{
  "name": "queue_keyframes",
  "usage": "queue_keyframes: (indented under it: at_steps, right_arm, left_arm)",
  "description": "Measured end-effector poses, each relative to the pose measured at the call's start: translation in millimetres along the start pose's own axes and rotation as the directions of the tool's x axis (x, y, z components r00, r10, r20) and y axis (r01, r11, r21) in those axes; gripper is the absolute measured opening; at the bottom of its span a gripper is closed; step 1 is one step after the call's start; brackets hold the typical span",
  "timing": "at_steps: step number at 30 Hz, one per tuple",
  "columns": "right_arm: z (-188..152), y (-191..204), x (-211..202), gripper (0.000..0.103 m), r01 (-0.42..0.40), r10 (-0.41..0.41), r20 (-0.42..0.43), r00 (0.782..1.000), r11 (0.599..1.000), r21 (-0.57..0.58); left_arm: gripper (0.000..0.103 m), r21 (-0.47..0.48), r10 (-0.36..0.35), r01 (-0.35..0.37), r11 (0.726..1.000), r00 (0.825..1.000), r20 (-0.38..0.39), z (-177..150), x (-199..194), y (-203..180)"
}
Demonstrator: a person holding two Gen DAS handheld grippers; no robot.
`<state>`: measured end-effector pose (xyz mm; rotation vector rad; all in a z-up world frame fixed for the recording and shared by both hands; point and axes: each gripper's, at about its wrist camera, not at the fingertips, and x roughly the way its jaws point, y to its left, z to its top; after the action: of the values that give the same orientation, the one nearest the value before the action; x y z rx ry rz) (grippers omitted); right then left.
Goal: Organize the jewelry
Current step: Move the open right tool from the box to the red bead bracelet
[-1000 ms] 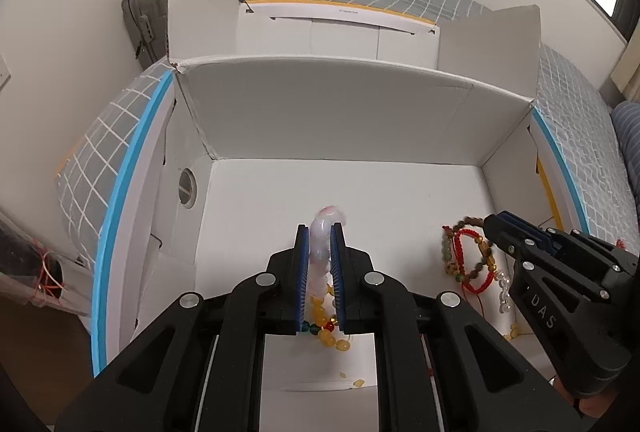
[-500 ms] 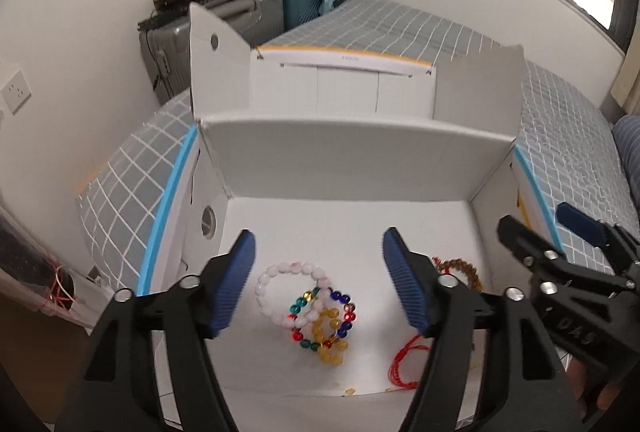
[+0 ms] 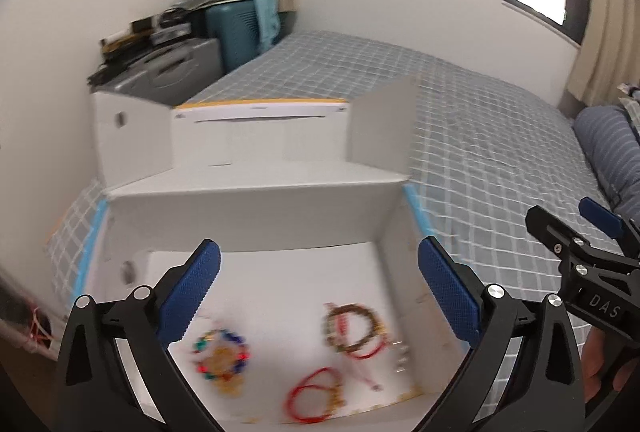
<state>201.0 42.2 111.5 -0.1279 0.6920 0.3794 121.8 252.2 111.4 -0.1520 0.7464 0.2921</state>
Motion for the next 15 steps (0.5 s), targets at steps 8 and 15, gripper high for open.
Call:
queue_keyframes:
  at_steps: [8,15]
  right_arm:
    - [-9.4,-115.1,-5.9,0.096,0.171,-0.171,-0.006,0.985,0.983,0.059]
    - [-34.8,-213.9,3.6,0.096,0.269,-0.261,-0.08,0.962,0.955,0.122]
  left_arm:
    - [0.097,0.089,-0.118,0.119,0.989,0.993,-0.012,11.6,20.1,-95.4]
    - [0.097,0.166,-0.203,0.208,0.964,0.978,-0.047,7.3,40.7,-176.6]
